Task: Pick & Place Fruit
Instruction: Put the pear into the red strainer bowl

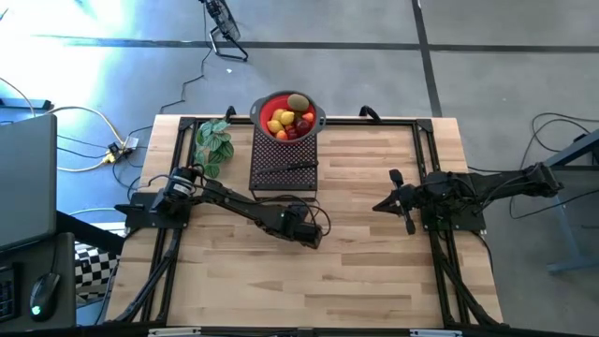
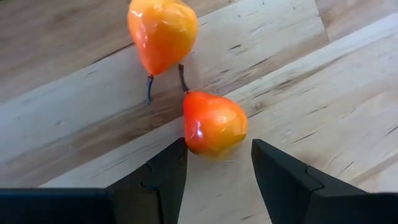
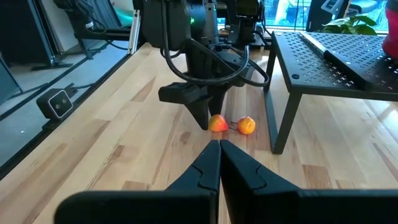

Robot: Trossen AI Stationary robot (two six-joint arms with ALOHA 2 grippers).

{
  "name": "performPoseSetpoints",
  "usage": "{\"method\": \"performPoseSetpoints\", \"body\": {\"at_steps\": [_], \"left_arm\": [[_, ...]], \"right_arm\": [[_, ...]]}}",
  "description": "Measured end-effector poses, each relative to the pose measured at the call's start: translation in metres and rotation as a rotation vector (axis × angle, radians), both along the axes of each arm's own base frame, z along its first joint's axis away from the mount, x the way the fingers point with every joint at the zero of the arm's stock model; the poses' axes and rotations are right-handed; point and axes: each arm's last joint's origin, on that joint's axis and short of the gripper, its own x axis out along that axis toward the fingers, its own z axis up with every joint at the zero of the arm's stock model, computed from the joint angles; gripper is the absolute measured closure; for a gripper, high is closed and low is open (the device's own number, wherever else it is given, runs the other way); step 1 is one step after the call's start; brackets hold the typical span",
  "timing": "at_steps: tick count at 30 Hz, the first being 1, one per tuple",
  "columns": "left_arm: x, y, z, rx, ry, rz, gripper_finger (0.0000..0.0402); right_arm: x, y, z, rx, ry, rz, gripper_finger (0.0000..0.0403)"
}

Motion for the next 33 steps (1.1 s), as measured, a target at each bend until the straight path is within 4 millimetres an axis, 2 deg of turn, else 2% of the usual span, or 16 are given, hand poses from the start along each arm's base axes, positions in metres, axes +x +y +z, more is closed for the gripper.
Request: {"method": "performPoseSetpoints", "body": {"at_steps": [27,33], "left_arm": [[0.0,-0.0021,-0.0003,-0.032,0.023,-0.106,0.0227],[0.0002,-0.0036,0.0069,-0.071,0.005,-0.173,0.0227]], "right_arm": [[0.005,0.0007,-0.005,0.021,0.051,-0.008,0.0401],[0.0051,0.0006,-0.0048,0.021,0.049,-0.008,0.0401]]}}
